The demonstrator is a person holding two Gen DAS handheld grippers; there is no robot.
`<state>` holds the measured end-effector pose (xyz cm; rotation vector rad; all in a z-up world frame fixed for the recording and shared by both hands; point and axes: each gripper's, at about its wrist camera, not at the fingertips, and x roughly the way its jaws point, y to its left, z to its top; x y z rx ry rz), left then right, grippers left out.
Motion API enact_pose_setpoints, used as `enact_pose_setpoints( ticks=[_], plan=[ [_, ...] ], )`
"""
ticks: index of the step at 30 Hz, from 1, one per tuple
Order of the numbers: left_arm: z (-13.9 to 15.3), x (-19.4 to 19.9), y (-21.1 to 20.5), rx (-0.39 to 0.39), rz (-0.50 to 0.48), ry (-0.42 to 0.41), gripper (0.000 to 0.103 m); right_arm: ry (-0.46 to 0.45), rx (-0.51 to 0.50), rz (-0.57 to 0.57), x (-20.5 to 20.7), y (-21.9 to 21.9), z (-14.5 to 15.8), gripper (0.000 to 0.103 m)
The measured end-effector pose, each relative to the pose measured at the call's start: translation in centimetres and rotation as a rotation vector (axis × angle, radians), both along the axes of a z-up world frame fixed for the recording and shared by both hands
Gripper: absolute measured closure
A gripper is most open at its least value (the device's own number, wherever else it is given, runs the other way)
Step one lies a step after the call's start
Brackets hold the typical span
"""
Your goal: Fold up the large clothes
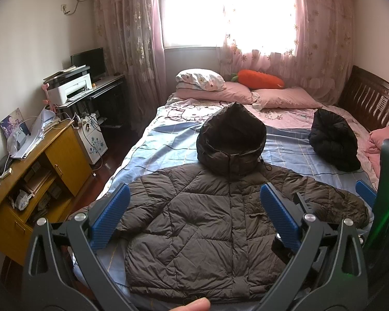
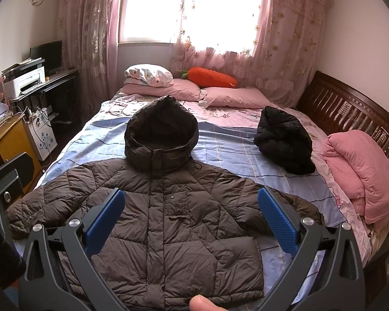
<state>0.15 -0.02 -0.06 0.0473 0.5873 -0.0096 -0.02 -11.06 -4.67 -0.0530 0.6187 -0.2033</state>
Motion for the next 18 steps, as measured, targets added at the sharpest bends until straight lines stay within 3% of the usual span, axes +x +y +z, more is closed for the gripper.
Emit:
enact_pose_setpoints(
  ticks=[18],
  plan=[
    [0.02, 0.02, -0.02, 0.002, 0.000, 0.002, 0.002, 0.001, -0.001, 0.005, 0.04, 0.16, -0.25, 0.001]
  ],
)
